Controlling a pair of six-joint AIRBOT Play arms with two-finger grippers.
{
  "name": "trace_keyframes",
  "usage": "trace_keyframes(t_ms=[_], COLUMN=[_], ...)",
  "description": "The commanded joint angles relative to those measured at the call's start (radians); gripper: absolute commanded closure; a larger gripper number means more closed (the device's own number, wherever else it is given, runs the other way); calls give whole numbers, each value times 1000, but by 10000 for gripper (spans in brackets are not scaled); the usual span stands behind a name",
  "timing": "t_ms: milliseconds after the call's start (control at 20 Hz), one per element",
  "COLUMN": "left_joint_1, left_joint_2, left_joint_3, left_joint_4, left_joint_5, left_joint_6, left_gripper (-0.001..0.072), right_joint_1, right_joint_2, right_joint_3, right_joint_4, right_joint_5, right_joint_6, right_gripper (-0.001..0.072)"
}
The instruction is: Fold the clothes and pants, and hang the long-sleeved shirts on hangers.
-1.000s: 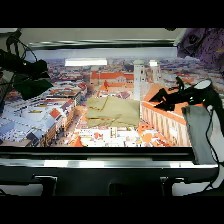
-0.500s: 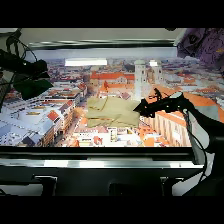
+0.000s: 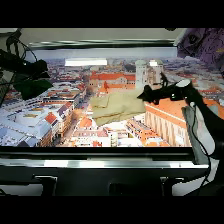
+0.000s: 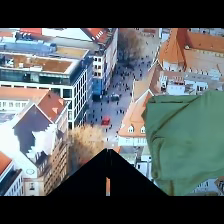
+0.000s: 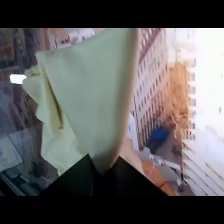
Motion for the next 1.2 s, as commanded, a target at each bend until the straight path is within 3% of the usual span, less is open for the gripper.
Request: trace_keyframes(t_ms=[0, 400, 850, 1150], left_joint_1=[1, 1, 1, 1], left_joint_2=[0, 0, 0, 0], left_joint_3=[0, 0, 0, 0], left_joint_4=[0, 0, 0, 0], left_joint_5=[0, 0, 0, -4], left_joint_6=[0, 0, 0, 0], left_gripper=[684, 684, 684, 684], right_joint_1=[-72, -285, -496, -524], right_joint_2=[28, 28, 66, 147], right_joint_3=[177, 437, 463, 463], right_joint_4=[-57, -237, -342, -631], right_joint_5=[6, -17, -89, -17], right_joint_6=[122, 325, 537, 658], right_gripper=[688, 688, 689, 689])
